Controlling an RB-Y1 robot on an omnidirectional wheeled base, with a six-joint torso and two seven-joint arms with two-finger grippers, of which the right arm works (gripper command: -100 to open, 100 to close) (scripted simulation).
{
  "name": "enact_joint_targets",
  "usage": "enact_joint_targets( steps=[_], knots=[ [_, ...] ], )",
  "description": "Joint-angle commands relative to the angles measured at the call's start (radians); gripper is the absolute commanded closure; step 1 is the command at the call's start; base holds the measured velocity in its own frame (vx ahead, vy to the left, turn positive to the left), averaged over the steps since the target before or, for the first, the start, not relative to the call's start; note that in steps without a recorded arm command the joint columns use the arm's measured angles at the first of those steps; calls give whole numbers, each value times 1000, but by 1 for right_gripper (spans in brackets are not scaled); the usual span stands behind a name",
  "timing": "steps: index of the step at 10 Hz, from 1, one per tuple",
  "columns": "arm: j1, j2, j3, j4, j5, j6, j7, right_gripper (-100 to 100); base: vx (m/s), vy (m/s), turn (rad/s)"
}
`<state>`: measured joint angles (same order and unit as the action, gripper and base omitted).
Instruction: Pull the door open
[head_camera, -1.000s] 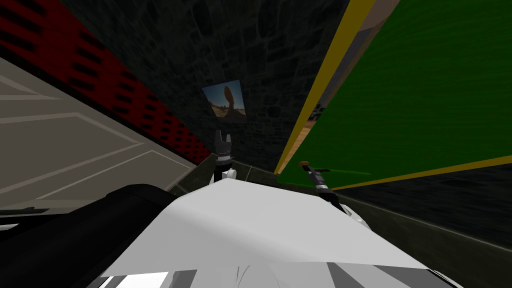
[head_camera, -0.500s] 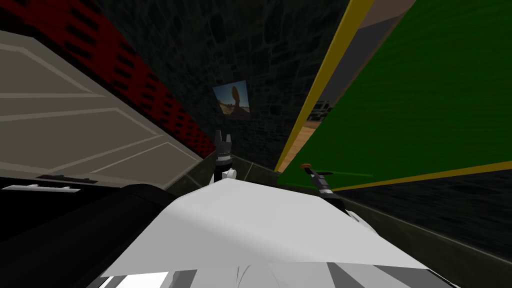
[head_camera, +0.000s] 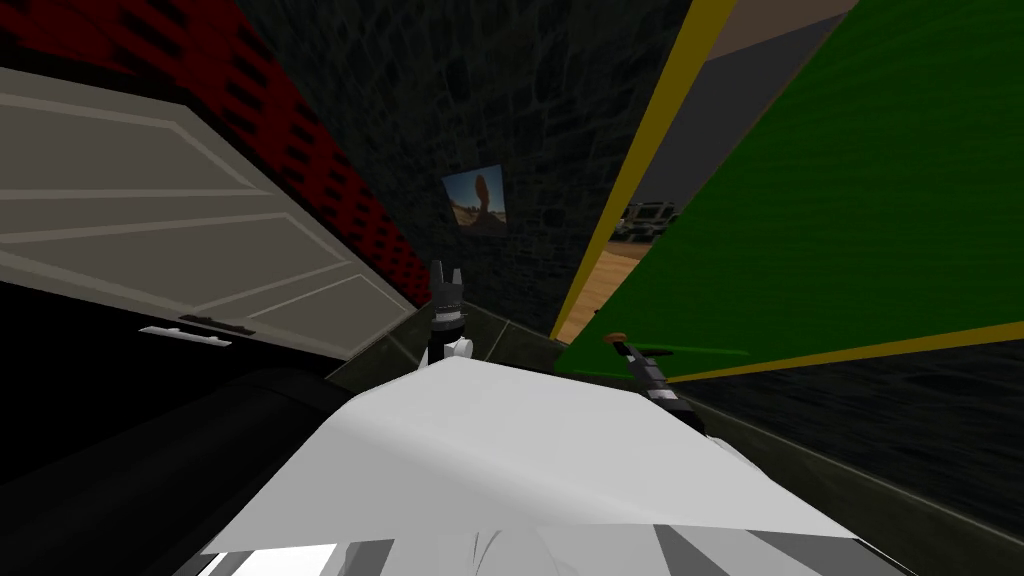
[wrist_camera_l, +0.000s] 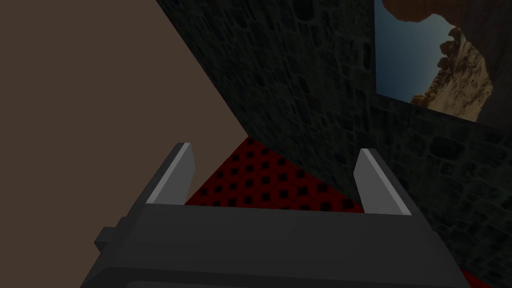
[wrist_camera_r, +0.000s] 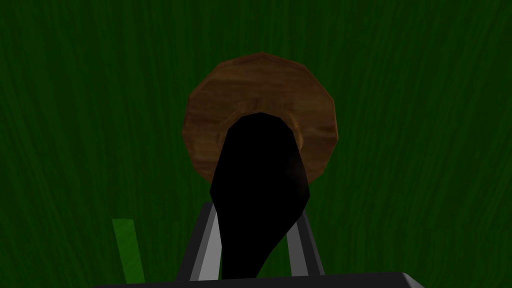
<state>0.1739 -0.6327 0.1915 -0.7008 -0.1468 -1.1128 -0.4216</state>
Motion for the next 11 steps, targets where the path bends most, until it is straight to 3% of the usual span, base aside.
enact_joint_targets(
  steps=[1,2,11],
  knots=[
    [6,-12,3,19,-2,-33,-7,100,-189,-89,140],
    [6,-6,5,5,0,-16,-5,100,-83,-37,36],
    [9,-26,22,63,-1,-94,-21,100,-222,-92,183]
  ],
)
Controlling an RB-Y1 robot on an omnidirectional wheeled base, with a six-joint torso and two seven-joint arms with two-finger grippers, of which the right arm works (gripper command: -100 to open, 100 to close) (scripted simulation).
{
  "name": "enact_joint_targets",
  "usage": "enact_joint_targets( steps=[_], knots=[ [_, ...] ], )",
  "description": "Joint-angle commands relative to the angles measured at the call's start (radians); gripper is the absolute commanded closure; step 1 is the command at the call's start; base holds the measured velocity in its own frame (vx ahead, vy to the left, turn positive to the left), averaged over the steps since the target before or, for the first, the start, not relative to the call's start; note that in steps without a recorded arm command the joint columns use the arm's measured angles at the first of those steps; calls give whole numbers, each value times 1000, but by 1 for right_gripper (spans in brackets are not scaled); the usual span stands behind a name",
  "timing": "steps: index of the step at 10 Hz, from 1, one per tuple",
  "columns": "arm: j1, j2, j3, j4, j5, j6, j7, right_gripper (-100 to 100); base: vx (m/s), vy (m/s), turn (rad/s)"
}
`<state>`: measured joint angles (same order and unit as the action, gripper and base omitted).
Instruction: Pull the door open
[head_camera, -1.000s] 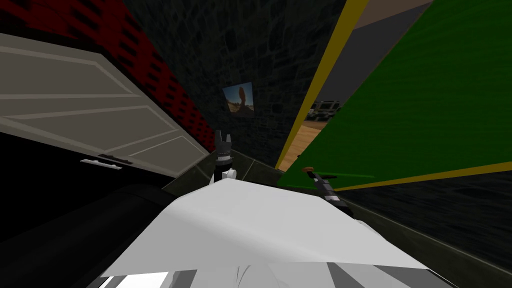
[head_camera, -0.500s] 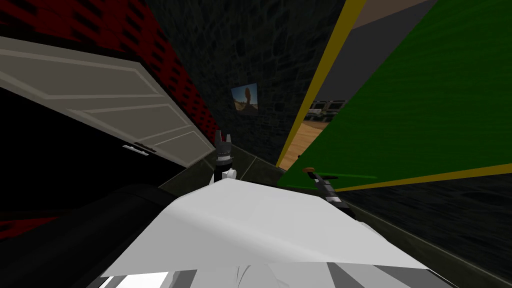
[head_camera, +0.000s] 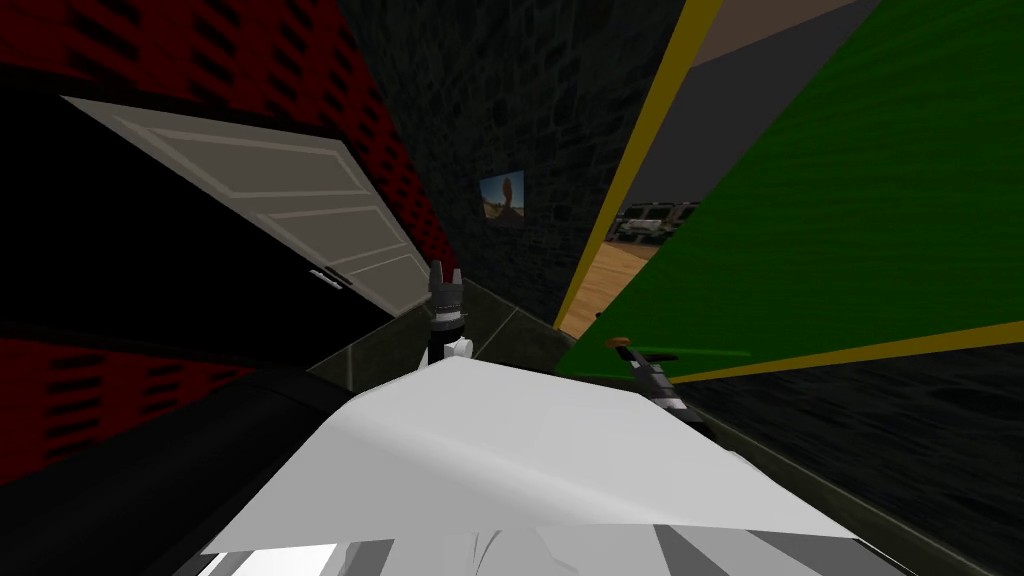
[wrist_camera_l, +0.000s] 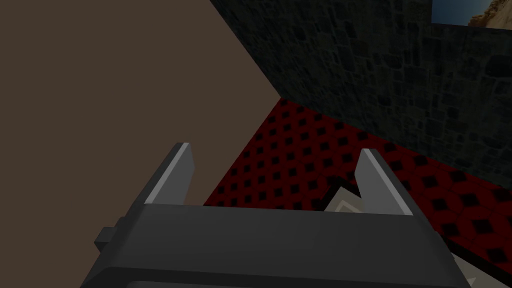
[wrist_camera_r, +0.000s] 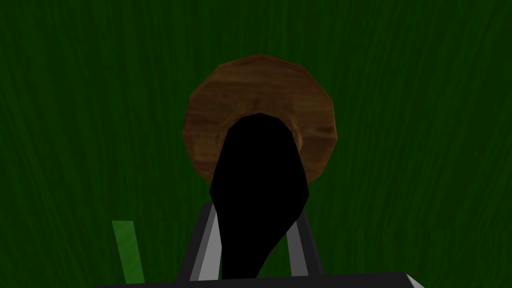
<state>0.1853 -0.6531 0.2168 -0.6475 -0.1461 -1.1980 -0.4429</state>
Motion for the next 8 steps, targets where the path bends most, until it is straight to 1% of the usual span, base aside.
enact_joint_targets(
  steps=[1,2,3,6,8],
  knots=[
    [0,0,0,0,0,0,0,100,-104,-43,42],
    [2,-1,4,8,0,-10,-2,100,-156,-49,203],
    [2,-2,5,12,-1,-16,-3,100,-212,-109,252],
    [3,-7,8,26,-3,-34,-5,100,-217,-75,153],
    [4,-11,10,36,-5,-47,-6,100,-223,-103,176]
  ],
)
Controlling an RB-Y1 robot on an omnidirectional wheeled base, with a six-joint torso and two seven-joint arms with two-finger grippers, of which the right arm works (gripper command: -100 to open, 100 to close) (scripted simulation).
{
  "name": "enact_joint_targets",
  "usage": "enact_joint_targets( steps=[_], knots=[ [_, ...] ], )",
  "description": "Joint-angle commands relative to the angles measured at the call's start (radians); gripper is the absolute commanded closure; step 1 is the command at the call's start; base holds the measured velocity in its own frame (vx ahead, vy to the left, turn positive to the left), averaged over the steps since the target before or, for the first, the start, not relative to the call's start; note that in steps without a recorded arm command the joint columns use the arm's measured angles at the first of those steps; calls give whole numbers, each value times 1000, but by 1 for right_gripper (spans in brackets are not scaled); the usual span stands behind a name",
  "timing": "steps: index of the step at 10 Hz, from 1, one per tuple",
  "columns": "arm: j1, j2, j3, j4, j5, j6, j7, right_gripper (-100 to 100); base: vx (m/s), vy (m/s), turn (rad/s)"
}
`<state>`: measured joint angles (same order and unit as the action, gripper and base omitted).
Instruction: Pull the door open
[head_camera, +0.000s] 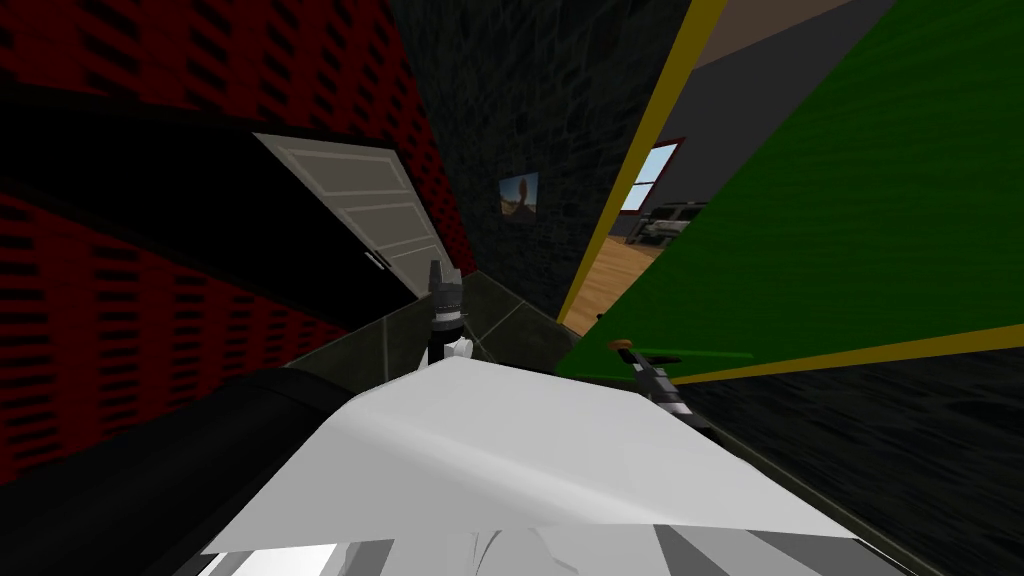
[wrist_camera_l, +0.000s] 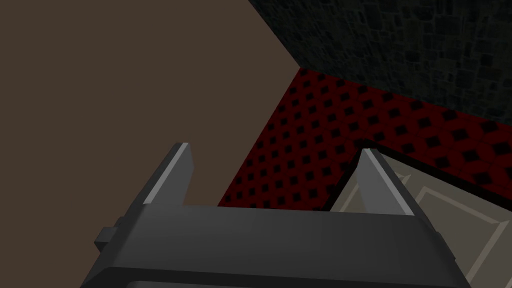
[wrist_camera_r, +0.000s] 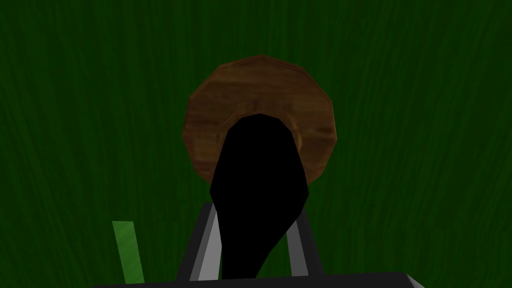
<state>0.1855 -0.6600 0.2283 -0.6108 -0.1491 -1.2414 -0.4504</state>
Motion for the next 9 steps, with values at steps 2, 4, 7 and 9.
enact_joint_targets(
  steps=[2,4,7,9],
  knots=[
    [4,-7,0,8,-3,-15,0,100,-205,-94,158],
    [4,-9,2,16,-4,-25,-1,100,-205,-79,142],
    [1,-4,12,39,-3,-47,-5,100,-128,-44,119],
    [3,-7,16,57,-7,-67,-7,100,-196,-96,187]
  ],
)
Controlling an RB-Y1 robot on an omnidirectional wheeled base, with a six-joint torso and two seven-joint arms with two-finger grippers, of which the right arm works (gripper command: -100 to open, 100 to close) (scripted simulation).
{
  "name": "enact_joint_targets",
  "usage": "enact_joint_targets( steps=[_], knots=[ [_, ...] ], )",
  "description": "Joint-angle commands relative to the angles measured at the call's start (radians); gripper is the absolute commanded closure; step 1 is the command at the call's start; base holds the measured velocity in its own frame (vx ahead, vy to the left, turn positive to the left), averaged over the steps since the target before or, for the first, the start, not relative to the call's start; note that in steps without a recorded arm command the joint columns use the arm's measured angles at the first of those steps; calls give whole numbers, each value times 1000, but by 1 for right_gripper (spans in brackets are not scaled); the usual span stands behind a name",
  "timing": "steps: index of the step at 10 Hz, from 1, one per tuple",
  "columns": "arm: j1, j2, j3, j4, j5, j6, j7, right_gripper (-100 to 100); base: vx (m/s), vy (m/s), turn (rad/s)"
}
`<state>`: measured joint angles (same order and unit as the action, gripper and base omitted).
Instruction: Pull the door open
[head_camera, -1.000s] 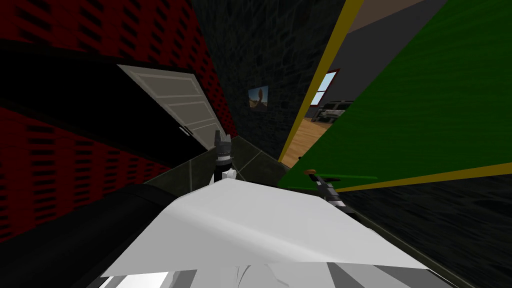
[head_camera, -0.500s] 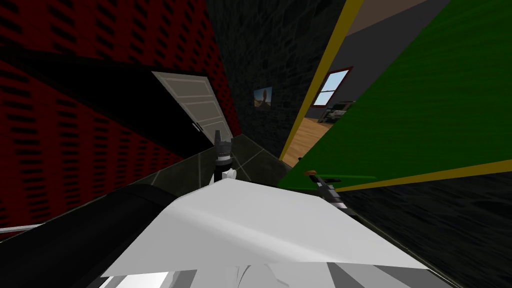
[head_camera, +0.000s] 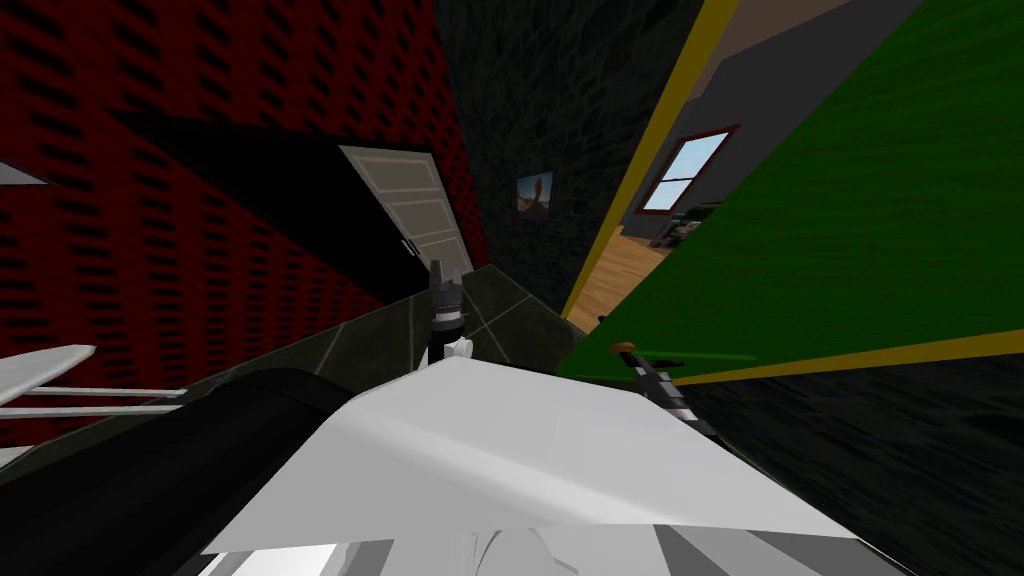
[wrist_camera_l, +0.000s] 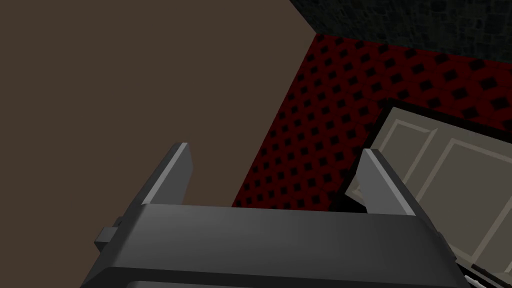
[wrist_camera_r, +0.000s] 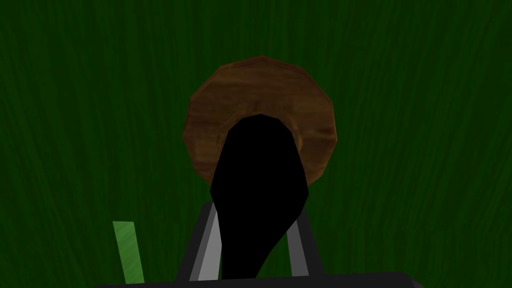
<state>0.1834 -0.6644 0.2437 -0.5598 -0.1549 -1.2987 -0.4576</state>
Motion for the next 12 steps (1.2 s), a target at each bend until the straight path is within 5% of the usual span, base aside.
enact_joint_targets(
  steps=[1,7,12],
  knots=[
    [5,-5,3,15,-3,-22,-1,100,-197,-90,181],
    [9,-14,14,62,-13,-78,-6,100,-196,-77,151],
    [-7,-9,24,75,-9,-77,-10,100,-160,-65,133]
  ],
)
